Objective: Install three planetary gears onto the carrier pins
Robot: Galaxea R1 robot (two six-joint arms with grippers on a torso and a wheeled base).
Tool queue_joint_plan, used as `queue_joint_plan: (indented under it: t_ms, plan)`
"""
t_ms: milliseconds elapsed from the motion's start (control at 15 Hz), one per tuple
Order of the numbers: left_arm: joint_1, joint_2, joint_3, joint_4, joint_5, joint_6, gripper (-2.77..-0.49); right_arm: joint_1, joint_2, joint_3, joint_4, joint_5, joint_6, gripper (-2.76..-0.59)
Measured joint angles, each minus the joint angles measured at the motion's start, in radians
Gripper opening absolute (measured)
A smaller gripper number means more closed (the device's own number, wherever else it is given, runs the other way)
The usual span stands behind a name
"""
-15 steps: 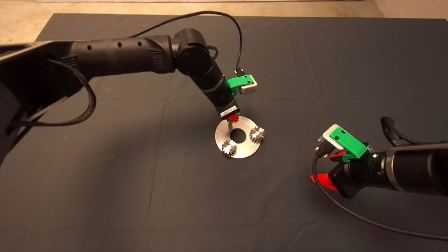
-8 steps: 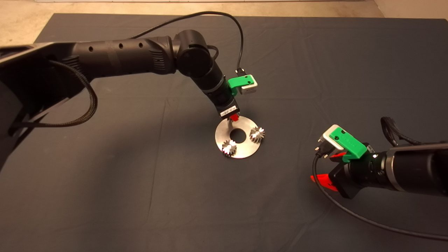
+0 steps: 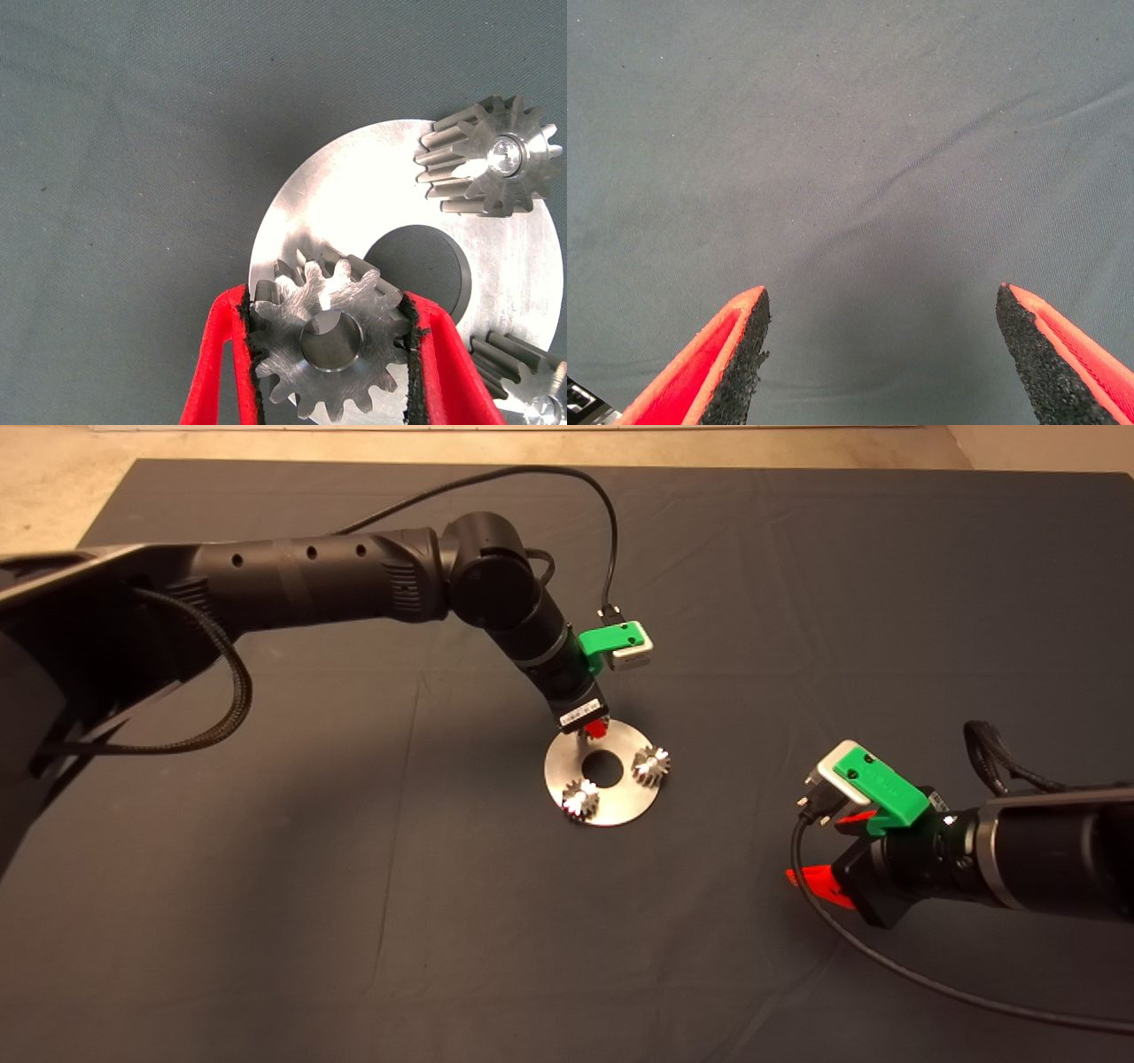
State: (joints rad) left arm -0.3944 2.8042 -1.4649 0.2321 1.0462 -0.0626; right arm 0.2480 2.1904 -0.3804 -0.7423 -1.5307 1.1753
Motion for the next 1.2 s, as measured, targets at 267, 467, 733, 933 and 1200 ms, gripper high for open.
queue_joint_plan:
  t_ms: [267,467,733,933,1200]
  plan:
    - [-0.002,0.002,-0.021,0.000,-0.009,0.024,-2.67,0.000,0.000,0.000,0.000,0.000,0.000,-1.47]
    - [-0.003,0.002,-0.021,0.000,-0.008,0.025,-2.67,0.002,-0.002,0.000,0.000,0.000,0.000,-1.47]
    - [-0.003,0.001,-0.015,0.000,-0.007,0.026,-2.67,0.002,-0.002,0.000,0.000,0.000,0.000,-1.47]
    - [-0.002,-0.006,0.008,0.001,0.014,0.025,-2.67,0.001,-0.002,0.000,0.000,0.000,0.000,-1.47]
    - [-0.003,-0.012,0.015,0.001,0.025,0.024,-2.67,0.002,-0.002,0.000,0.000,0.000,0.000,-1.47]
